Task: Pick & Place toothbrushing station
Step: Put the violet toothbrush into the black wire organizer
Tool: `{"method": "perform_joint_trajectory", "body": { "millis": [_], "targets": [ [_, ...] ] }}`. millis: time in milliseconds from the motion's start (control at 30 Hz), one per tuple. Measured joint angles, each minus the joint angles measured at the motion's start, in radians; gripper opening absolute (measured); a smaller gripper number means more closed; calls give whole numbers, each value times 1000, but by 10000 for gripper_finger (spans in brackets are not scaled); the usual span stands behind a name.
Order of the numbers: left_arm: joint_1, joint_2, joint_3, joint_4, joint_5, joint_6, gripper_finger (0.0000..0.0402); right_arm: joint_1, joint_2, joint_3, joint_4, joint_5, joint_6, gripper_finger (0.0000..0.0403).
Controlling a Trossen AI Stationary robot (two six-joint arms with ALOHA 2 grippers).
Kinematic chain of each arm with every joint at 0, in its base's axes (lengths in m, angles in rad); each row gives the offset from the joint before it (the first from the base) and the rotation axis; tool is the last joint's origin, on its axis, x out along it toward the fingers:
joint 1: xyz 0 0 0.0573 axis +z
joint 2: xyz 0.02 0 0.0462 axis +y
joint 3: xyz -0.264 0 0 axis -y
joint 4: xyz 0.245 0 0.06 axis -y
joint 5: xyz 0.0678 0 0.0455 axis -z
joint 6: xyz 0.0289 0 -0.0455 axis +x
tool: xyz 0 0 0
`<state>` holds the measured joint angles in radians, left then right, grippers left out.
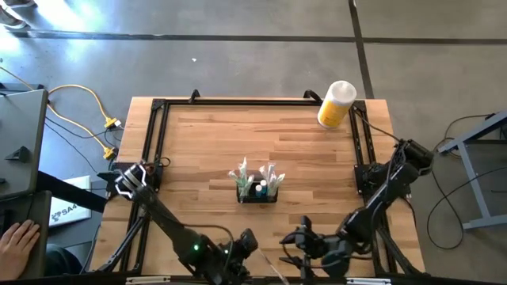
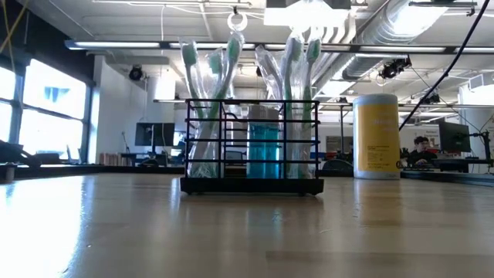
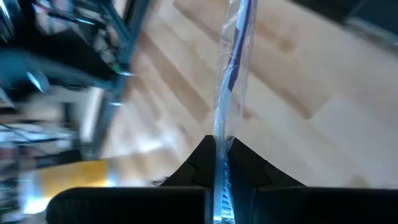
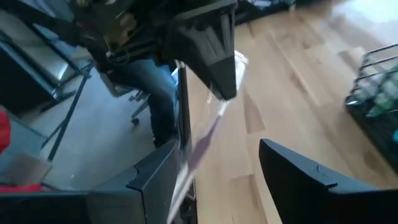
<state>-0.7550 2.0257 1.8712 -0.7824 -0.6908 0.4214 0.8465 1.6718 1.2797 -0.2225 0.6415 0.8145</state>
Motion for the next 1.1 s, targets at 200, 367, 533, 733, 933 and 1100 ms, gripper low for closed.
{"method": "perform_joint_trajectory", "body": {
  "millis": [200,367,533,733,933,1100],
  "targets": [
    [-36,53,0,46,-204,150,12,-53,55,0,31,-91,-56,217],
    [-52,53,1,100,-274,184,12,-91,83,0,38,-104,-79,217],
    [-51,54,0,101,-300,219,12,-113,101,1,85,-152,-108,217],
    [-43,54,0,98,-299,221,12,-121,103,0,110,-172,-105,217],
    [-43,54,0,96,-298,229,12,-120,103,0,168,-210,-105,217],
    [-43,54,0,98,-298,229,12,-130,126,0,168,-205,-113,217]
  ]
}}
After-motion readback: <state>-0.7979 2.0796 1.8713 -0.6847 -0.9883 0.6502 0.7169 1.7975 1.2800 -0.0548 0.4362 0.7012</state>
